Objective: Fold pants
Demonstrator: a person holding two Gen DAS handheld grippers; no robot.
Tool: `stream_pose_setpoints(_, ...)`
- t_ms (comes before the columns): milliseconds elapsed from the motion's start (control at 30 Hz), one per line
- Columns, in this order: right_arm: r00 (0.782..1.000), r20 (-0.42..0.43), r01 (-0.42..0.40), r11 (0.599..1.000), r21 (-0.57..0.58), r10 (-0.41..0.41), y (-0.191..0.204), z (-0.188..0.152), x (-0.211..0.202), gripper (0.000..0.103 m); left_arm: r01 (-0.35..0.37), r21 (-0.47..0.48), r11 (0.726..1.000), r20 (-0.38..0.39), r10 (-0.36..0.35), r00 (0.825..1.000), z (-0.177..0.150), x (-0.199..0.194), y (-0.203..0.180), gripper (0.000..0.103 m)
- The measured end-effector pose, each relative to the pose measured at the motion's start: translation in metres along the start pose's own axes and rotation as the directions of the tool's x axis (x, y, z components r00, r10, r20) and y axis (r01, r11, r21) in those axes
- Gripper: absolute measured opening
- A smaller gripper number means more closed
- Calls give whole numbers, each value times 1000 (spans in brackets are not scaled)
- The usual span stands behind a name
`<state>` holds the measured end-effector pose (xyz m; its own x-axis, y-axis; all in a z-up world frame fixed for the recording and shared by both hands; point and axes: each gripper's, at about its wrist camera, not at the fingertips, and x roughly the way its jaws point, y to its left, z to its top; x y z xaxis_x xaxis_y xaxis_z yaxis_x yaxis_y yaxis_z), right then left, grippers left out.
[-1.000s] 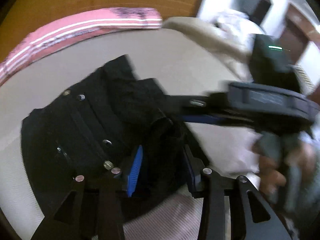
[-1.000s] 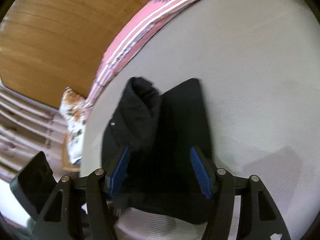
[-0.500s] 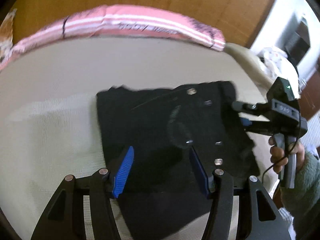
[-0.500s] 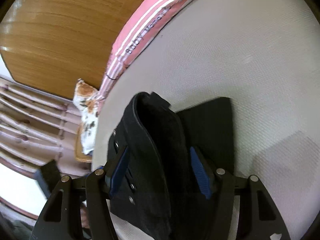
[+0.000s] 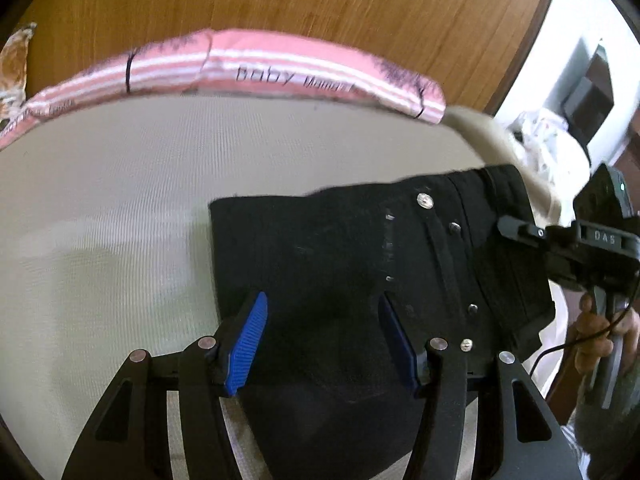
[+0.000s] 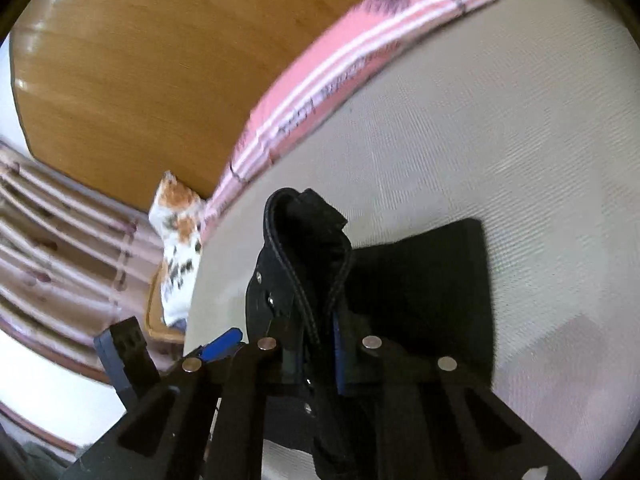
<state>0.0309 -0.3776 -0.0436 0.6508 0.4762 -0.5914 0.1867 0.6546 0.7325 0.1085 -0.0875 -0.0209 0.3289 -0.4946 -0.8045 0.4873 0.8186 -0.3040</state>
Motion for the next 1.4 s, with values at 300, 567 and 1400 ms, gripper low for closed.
stream_pose_setpoints(300, 981, -24, 194, 968, 159, -192, -67, -13, 2, 45, -52, 115, 992, -136, 68, 988, -26, 47, -5, 59)
stream_pose_setpoints(567, 977, -31, 211, 968, 136, -209, -60, -41, -26, 46, -55, 123, 991, -139, 72, 988, -32, 32, -7, 59)
stream_pose_setpoints(1400, 941, 18, 337, 940, 50, -339, -42, -85, -43, 18, -5, 127, 992, -203, 31, 979, -74, 21, -2, 60)
